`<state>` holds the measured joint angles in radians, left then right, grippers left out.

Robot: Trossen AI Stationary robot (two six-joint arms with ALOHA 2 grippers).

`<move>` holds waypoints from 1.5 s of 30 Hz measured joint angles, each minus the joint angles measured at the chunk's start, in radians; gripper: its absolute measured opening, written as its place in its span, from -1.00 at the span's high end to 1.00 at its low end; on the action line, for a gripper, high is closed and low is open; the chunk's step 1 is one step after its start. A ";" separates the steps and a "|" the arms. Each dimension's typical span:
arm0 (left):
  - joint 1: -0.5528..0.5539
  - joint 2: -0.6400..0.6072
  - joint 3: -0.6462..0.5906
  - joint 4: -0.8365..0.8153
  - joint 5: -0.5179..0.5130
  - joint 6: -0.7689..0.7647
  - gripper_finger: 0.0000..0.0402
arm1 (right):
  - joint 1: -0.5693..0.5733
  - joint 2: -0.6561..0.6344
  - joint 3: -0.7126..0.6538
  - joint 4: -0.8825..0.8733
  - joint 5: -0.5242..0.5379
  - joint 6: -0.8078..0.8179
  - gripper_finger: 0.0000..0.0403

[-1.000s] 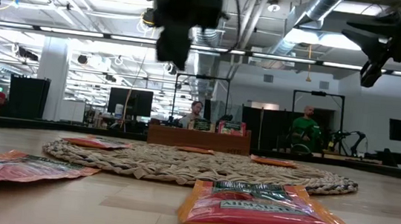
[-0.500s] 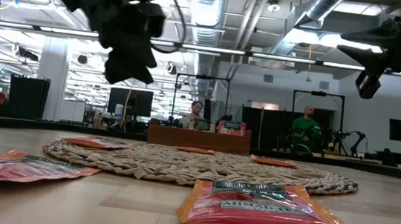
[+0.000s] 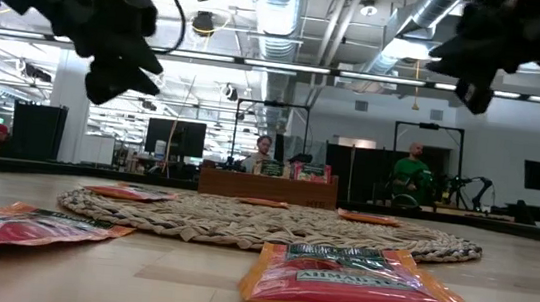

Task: Pick & Place Tea
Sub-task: Put the orange tea bag into the left section of the wooden organizer

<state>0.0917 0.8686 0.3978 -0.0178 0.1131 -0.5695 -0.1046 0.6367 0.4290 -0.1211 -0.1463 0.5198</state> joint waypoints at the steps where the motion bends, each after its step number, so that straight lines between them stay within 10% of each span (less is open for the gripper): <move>1: 0.000 -0.030 -0.005 -0.015 -0.010 0.001 0.23 | 0.004 0.047 0.031 -0.022 0.000 -0.014 0.67; 25: 0.000 -0.708 -0.020 -0.495 -0.084 0.041 0.23 | 0.026 0.901 0.570 -0.452 -0.007 -0.221 0.67; 45: 0.000 -0.754 -0.019 -0.508 -0.100 0.039 0.23 | 0.019 1.103 0.669 -0.571 -0.003 -0.245 0.67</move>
<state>0.0917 0.1150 0.3790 -0.5255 0.0132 -0.5304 -0.0851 1.7397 1.0977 -0.6918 -0.1498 0.2747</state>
